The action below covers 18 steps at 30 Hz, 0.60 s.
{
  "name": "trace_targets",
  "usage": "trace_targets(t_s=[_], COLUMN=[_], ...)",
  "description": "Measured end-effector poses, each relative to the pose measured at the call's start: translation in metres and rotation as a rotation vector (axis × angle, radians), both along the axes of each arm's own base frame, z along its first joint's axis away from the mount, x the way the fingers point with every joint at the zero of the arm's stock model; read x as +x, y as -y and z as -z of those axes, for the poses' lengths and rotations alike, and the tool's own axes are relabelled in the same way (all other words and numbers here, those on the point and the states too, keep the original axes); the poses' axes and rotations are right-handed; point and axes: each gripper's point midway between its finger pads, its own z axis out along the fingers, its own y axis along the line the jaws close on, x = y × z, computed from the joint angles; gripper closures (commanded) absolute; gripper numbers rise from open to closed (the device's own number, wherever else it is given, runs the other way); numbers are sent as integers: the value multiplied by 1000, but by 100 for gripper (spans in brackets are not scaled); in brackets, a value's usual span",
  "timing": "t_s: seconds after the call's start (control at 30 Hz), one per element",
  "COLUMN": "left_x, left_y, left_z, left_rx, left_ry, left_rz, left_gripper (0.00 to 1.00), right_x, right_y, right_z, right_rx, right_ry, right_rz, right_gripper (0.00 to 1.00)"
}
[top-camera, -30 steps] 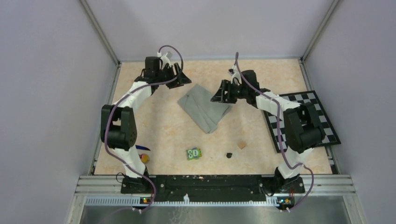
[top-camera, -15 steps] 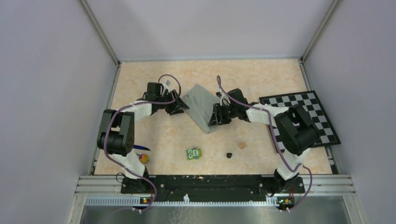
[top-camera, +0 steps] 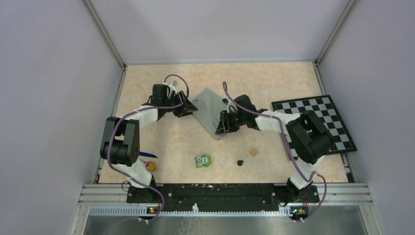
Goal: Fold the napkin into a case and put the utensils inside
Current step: Smooth out the 2/3-rectangle-folded napkin at the center of the board.
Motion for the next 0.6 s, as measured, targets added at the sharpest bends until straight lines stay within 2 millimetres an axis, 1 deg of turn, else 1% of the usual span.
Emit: trace_targets(t_s=[0.2,0.3,0.4,0.47,0.53,0.6], left_x=[1,4,9,13,16,18], left_y=[0,1,3,4,5,6], left_z=[-3,-7,-16,-21,-26,-28], left_rx=[-4,-9,-17,-23,-28,-30], left_ry=[5,14,35,48,59,68], left_rz=[-2,-2,2,4,7,8], left_gripper=[48,47,47,47,47,47], right_x=[0,1,-1,-2,-2,-1], right_y=[-6,-6,-5,-5,-4,-5], right_z=[-2,2,12,18,21,20], right_rx=[16,12,-4,-15,-19,-18], right_ry=[11,3,-16,-28,-33,-30], right_rz=[-3,0,0,2,2,2], right_gripper=[73,74,71,72,78,91])
